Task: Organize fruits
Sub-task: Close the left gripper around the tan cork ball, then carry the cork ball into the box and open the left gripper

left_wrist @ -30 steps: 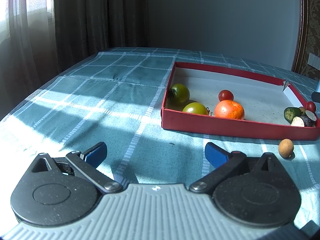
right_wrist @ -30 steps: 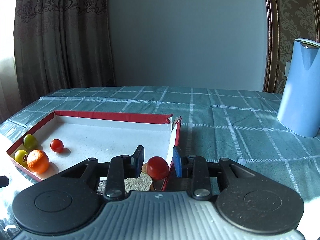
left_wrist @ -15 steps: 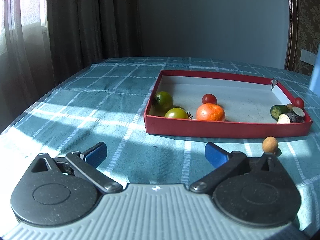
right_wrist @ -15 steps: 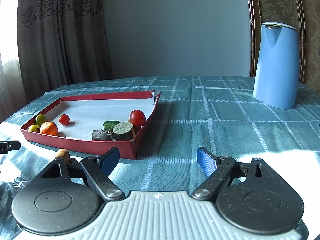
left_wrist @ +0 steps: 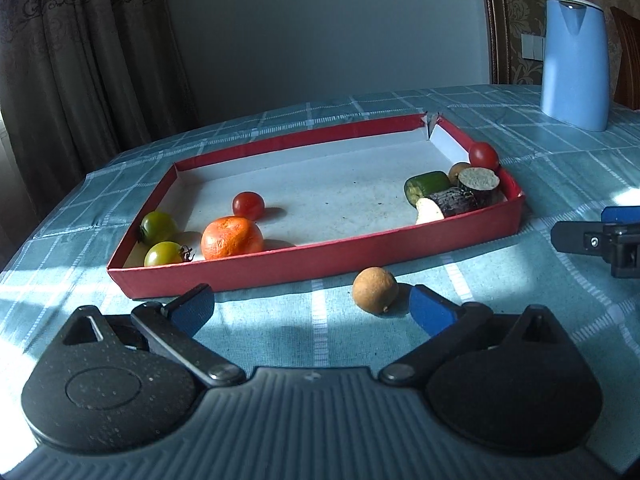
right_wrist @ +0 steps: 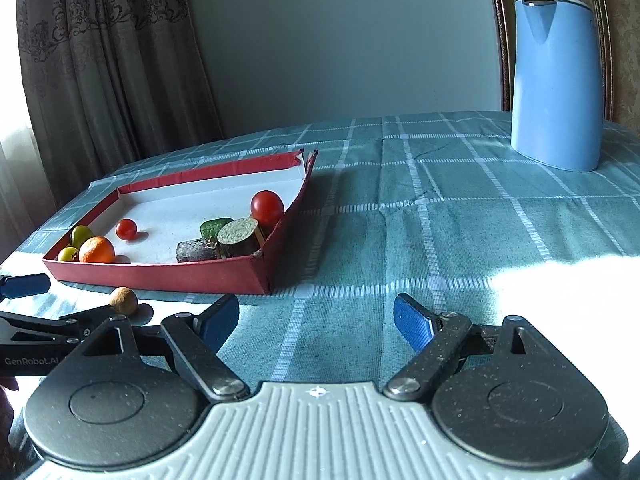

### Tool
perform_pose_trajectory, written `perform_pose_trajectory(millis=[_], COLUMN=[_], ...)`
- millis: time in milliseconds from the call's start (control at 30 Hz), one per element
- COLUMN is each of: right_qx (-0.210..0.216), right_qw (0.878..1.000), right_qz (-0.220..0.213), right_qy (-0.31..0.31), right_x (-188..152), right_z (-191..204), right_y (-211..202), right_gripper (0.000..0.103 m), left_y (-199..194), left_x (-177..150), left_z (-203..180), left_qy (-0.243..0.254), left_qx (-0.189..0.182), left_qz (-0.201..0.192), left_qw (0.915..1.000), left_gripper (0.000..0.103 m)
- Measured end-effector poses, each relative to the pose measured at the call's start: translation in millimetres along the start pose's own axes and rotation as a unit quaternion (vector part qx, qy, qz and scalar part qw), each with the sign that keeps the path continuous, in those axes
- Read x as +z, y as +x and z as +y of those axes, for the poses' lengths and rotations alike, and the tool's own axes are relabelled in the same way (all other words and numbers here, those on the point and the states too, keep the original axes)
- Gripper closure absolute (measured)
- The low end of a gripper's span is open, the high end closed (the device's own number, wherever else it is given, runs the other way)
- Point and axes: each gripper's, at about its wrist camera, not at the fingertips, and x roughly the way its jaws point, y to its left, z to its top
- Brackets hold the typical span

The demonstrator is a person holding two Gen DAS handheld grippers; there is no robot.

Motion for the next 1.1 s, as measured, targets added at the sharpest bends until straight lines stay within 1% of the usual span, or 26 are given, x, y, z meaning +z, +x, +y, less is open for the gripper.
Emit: perform_pose_trajectory(millis=[67, 133, 233, 267, 300, 333, 367, 400, 433, 467, 500, 633, 733, 933, 1100], right_qx=[0.0, 0.001, 0.002, 0.005, 0.008, 0.008, 0.007, 0.008, 0.009, 0.008, 0.009, 0.009, 0.009, 0.01, 0.01], right_qw=[1.0, 1.0, 1.0, 1.0, 1.0, 1.0, 1.0, 1.0, 1.0, 1.0, 1.0, 1.0, 1.0, 1.0, 1.0], right_qz=[0.0, 0.001, -0.001, 0.0, 0.001, 0.002, 0.002, 0.002, 0.002, 0.002, 0.003, 0.005, 0.006, 0.006, 0.008], right_qy=[-0.002, -0.004, -0.003, -0.001, 0.0, -0.001, -0.003, -0.003, -0.003, -0.002, -0.001, 0.003, 0.004, 0.006, 0.007], right_x=[0, 0, 0, 0, 0, 0, 0, 0, 0, 0, 0, -1, -1, -1, -1], right_z=[1, 2, 2, 1, 1, 1, 2, 2, 2, 2, 2, 0, 0, -1, -1], right_y=[0, 0, 0, 0, 0, 1, 1, 1, 1, 1, 1, 2, 2, 2, 3], right_gripper=[0.018, 0.018, 0.018, 0.018, 0.018, 0.018, 0.018, 0.018, 0.018, 0.018, 0.018, 0.018, 0.018, 0.018, 0.018], left_y=[4, 7, 14, 14, 14, 13, 12, 10, 9, 7, 7, 5, 2, -15, -29], left_x=[3, 5, 7, 7, 7, 7, 6, 6, 5, 5, 5, 4, 4, 6, 13], left_z=[-2, -6, -13, -13, -13, -14, -15, -17, -19, -21, -23, -23, -22, -16, 2], left_qy=[-0.003, 0.003, 0.01, 0.005, 0.002, 0.001, 0.003, 0.008, 0.013, 0.017, 0.018, 0.018, 0.016, 0.021, 0.013], left_qx=[-0.002, 0.001, -0.004, -0.008, -0.014, -0.021, -0.025, -0.029, -0.031, -0.033, -0.038, -0.038, -0.03, -0.003, 0.021], left_qz=[0.003, 0.004, 0.015, 0.014, 0.015, 0.014, 0.013, 0.01, 0.008, 0.008, 0.009, 0.007, 0.002, -0.029, -0.054], left_qw=[1.0, 1.0, 0.9998, 0.9999, 0.9998, 0.9997, 0.9996, 0.9995, 0.9994, 0.9993, 0.9991, 0.9991, 0.9994, 0.9994, 0.9982], left_gripper=[0.001, 0.004, 0.014, 0.02, 0.029, 0.034, 0.041, 0.051, 0.056, 0.069, 0.078, 0.078, 0.078, 0.078, 0.078])
